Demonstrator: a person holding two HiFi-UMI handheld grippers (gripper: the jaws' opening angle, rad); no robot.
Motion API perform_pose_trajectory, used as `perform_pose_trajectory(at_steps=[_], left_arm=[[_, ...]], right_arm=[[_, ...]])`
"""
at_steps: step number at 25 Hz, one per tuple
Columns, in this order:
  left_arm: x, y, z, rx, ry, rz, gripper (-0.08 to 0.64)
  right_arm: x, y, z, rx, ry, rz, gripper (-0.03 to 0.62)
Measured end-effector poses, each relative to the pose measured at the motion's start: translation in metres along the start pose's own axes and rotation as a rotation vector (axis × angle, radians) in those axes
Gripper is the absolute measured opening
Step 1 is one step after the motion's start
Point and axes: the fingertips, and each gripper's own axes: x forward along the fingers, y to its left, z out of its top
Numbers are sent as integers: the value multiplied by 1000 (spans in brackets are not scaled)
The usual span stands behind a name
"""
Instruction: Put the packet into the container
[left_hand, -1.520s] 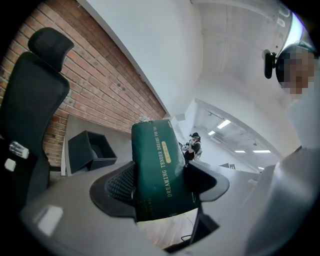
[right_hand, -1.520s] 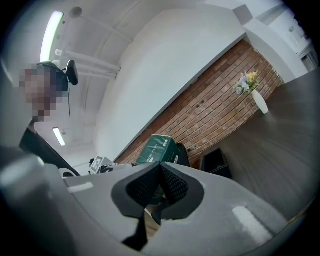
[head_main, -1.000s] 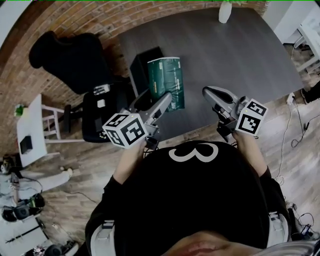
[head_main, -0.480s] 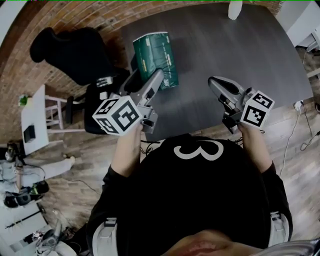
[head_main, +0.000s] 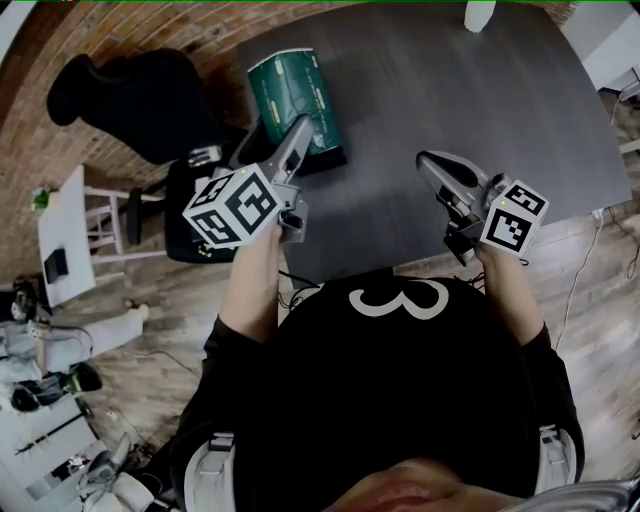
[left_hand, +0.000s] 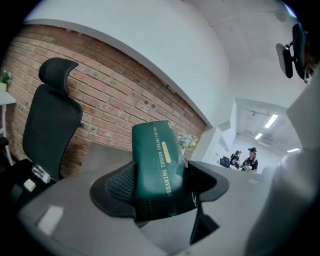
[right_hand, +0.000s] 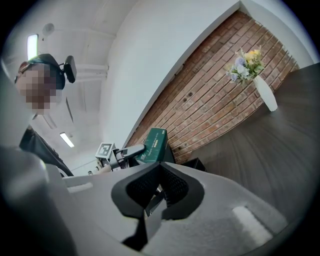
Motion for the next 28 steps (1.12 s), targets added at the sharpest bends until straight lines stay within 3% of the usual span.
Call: perform_pose_trajectory(at_steps=[5,14,21,28], left_arm=[[20,22,-14,30,37,68,347],[55,71,-50,16,168,194,347],[79,107,-77,-45,265,245,347],[85,104,-93,7,332,302,347]], right_arm=[[-7,-18,-9,38,-4,-35,2],[2,-30,-13,88,3,-62,2],[17,-40,-12,109,10,-77,2],[15,-44,-15,123,3,-73,2]])
